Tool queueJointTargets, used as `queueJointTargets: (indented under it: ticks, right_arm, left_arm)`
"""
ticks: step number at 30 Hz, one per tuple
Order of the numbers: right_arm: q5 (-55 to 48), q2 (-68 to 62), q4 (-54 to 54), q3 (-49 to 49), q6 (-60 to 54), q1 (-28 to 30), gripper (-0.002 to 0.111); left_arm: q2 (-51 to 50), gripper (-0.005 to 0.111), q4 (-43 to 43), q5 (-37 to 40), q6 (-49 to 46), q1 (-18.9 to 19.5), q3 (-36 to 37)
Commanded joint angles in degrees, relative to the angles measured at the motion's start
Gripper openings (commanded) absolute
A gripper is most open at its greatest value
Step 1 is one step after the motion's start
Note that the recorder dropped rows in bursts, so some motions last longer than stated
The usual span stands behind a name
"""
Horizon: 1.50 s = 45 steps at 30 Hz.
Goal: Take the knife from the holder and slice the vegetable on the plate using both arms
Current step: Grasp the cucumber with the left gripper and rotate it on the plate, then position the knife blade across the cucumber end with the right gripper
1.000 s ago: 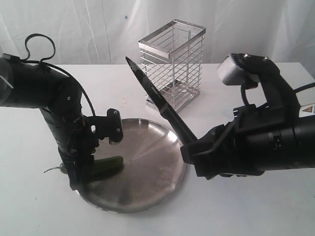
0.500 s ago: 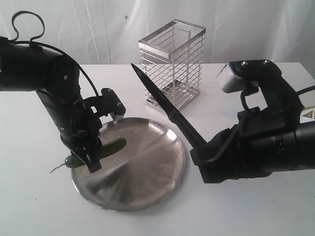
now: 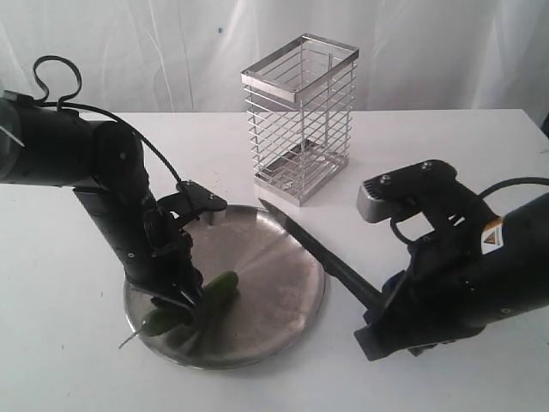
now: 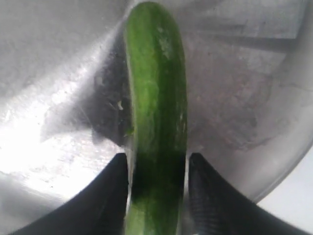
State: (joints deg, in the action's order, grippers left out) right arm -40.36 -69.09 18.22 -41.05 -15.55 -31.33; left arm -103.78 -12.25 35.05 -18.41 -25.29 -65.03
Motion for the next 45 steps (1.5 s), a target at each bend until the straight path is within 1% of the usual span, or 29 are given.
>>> queueJointTargets:
  ticks: [1, 3, 7, 11, 15, 21, 30, 37, 45]
  right_arm:
    - [-0.05, -4.13, -0.10, -3.00, -2.13, -1.36, 0.000]
    - [-0.65, -6.30, -0.10, -4.47, -2.28, -2.64, 0.000]
    - [0.05, -11.06, -0.10, -6.57, -2.01, -4.64, 0.000]
    - [1.27, -14.01, -0.71, -7.20, 0.44, -4.64, 0.000]
    - [1.37, -14.96, -0.04, -7.20, 0.70, -4.64, 0.000]
    - [2.97, -17.73, -0.29, -7.20, 0.70, -7.32, 0.000]
    - [6.82, -21.37, -0.55, -7.20, 0.99, -7.45, 0.000]
    - [7.42, -21.37, -0.55, -7.20, 1.20, -7.45, 0.000]
    - [7.20, -22.97, -0.22, -7.20, 1.20, -7.45, 0.000]
  left_arm:
    - [2.55, 0.056, -0.66, 0.03, 0.76, -0.12, 0.36]
    - [3.89, 0.059, 0.43, 0.69, 0.76, -0.01, 0.36]
    - [6.34, 0.059, 0.84, 2.01, 0.76, -0.01, 0.36]
    - [8.17, 0.059, 2.71, 2.24, 1.37, -0.01, 0.36]
    - [8.51, 0.059, 4.27, 0.65, 2.37, -0.01, 0.36]
    - [8.41, 0.059, 4.27, -2.14, 3.39, -0.01, 0.36]
    - [8.41, 0.059, 4.27, -3.13, 3.64, -0.01, 0.36]
    - [8.41, 0.059, 3.56, -5.07, 4.69, -0.01, 0.36]
    - [8.41, 0.059, 3.30, -5.32, 4.69, -0.01, 0.36]
